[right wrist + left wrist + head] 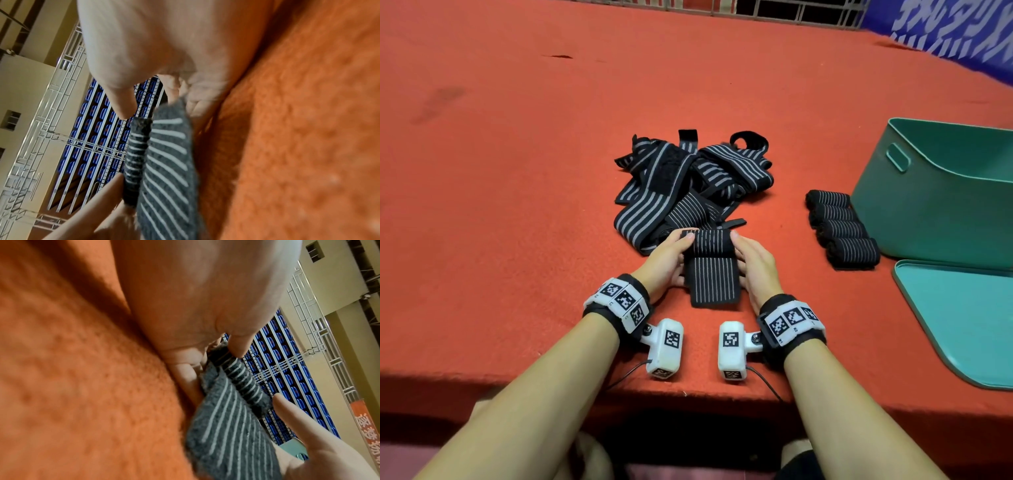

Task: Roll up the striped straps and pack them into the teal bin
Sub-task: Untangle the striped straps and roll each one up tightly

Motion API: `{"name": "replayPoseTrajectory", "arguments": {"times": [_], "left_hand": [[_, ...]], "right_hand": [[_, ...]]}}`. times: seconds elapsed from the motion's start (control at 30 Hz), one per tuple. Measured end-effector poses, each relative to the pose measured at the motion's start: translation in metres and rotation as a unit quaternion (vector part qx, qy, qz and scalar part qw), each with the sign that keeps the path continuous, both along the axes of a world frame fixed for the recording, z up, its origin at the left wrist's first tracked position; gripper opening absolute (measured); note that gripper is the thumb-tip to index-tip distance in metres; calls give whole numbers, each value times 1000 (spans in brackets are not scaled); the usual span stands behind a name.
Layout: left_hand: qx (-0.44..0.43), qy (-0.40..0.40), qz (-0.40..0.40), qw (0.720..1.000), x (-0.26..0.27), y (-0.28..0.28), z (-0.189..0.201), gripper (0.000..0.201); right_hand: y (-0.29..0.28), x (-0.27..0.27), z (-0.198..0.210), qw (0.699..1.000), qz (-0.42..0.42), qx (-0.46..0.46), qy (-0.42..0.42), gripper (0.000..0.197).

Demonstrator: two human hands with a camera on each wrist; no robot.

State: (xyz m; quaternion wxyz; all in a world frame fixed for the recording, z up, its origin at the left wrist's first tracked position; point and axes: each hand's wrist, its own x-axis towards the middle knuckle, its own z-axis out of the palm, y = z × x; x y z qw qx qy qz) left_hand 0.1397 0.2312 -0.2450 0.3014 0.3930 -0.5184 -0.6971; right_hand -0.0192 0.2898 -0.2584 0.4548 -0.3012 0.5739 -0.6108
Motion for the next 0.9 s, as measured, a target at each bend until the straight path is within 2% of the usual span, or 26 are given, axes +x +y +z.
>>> {"name": "replayPoseTrajectory", "arguments": {"times": [0.13, 0.2, 0.33, 0.4, 0.6, 0.73, 0.8, 0.9], "left_hand": [[-15, -15, -5, 1000, 0, 3, 1, 23], [-37, -19, -5, 999, 0, 5, 1, 30], [-63, -38, -10, 997, 4, 6, 1, 42], [-61, -38, -17, 997, 4, 5, 1, 43], [-49, -33, -31, 998, 5, 1, -2, 48], [-10, -20, -7, 1000, 1, 1, 0, 57], [21, 0, -6, 1000, 0, 0, 2, 52], [43, 12, -28, 999, 1, 2, 4, 34]], "right_hand": [[-3, 2, -3, 999, 21, -30, 40, 30], [-2, 1, -3, 998, 17, -30, 52, 29], [-1, -1, -5, 997, 17, -16, 70, 39], [-2, -1, -4, 997, 13, -9, 69, 32], [-4, -2, -8, 997, 22, -13, 71, 26], [-7, -3, -13, 994, 7, -25, 106, 26], [-7, -5, -14, 993, 3, -30, 111, 26], [-5, -5, -14, 993, 7, -56, 105, 22]]}}
